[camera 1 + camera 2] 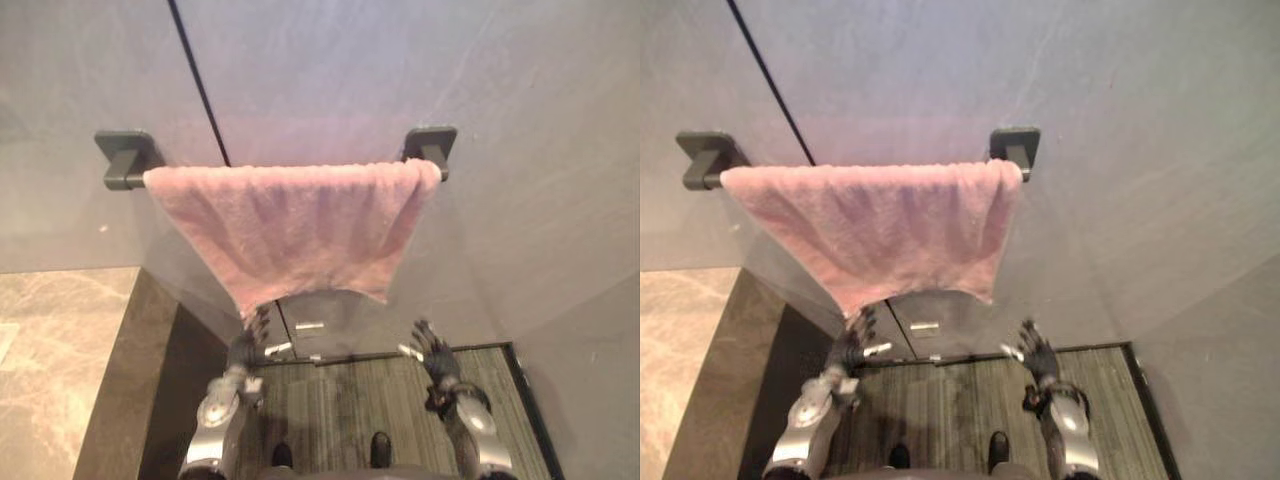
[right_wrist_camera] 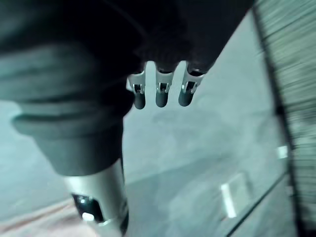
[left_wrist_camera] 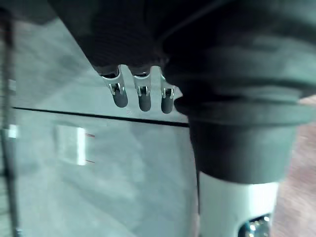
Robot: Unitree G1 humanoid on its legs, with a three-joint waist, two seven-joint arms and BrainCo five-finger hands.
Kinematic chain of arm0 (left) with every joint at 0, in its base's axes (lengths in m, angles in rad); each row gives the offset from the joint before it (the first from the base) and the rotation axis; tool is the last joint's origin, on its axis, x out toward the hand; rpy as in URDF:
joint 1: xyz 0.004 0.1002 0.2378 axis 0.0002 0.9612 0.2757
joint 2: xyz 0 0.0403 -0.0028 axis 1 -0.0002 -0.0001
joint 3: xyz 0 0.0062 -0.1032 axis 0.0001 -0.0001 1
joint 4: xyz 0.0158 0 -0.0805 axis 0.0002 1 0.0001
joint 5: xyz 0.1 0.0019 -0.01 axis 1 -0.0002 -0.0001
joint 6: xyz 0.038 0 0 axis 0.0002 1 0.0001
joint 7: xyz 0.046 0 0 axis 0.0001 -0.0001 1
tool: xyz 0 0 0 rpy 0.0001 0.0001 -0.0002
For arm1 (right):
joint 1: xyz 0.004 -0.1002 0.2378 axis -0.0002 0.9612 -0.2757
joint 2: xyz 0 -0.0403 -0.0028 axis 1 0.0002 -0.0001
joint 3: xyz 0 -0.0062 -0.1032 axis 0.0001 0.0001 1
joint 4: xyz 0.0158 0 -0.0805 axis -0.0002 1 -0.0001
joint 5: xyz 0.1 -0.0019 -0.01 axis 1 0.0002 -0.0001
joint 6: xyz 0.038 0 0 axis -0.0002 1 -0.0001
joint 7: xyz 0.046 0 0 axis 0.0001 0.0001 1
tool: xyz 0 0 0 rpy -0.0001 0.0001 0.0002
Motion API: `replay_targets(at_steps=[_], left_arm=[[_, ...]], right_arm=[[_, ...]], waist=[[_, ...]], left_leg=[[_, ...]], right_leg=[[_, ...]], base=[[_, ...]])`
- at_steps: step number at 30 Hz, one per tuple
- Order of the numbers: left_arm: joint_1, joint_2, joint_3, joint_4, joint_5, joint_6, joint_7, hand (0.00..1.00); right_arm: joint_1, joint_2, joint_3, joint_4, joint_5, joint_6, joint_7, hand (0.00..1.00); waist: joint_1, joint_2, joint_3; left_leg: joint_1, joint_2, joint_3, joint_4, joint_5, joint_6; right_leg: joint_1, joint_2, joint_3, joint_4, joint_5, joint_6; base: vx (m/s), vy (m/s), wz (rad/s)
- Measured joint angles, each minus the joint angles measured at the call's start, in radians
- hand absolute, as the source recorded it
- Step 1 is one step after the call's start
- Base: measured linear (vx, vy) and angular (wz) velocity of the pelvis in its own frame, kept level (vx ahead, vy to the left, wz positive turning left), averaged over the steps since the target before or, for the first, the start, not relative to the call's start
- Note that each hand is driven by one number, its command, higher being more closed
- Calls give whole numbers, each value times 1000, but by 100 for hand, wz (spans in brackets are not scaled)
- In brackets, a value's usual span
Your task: Organize washtable
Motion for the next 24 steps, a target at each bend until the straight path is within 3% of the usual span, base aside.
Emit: replay_targets(at_steps=[4, 6, 12, 21, 24], left_arm=[[34, -19, 82, 189, 65, 11, 10, 0], [38, -41, 202, 346, 92, 21, 48, 0], [109, -86, 441, 517, 88, 56, 131, 0], [132, -105, 425, 528, -40, 60, 103, 0], [117, -105, 377, 515, -70, 50, 94, 0]], right_arm=[[38, 0, -99, 222, -63, 26, -13, 0], [53, 1, -186, 371, -89, 44, -26, 0], [95, -1, -381, 516, -130, 94, -89, 0], [72, -1, -392, 514, -147, 109, -95, 0], [46, -4, -329, 507, -151, 107, -111, 0]], waist=[[0, -1, 0], [1, -1, 0], [2, 10, -8], [2, 17, -35], [4, 25, -37]], left_leg=[[27, -1, 3, 0, -3, 0], [47, 0, 7, -2, -5, -1], [96, 1, 26, -6, -22, -4], [110, 1, 21, -6, -22, -4], [109, 3, 12, 0, -22, -4]], right_leg=[[26, -1, 0, 0, -4, 3], [43, 0, 5, -2, -6, 2], [89, 0, 22, -4, -19, 3], [106, 1, 18, -3, -22, 4], [111, 1, 13, 0, -25, 3]], base=[[-10, 2, -1], [-45, 8, -5], [-49, 15, -9], [-20, 4, 1], [18, -1, 8]])
